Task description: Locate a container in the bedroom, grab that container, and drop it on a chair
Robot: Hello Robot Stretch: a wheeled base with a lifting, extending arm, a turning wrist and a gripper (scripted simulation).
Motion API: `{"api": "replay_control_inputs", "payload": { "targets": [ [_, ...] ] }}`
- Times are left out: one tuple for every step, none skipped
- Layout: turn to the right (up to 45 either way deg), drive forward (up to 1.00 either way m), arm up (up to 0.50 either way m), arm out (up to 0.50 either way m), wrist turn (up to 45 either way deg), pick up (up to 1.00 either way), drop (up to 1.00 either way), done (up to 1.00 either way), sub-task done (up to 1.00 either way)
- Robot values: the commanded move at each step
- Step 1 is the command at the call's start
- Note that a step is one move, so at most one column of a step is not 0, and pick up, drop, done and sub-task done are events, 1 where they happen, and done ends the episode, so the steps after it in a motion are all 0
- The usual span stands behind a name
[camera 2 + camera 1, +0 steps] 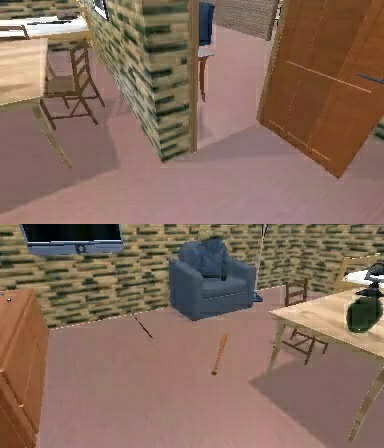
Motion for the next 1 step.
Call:
{"api": "replay_control_inputs", "payload": {
  "targets": [
    [45.0, 0.00, 0.00, 0.00, 0.0, 0.00, 0.00, 0.00, 0.00]
  ]
}}
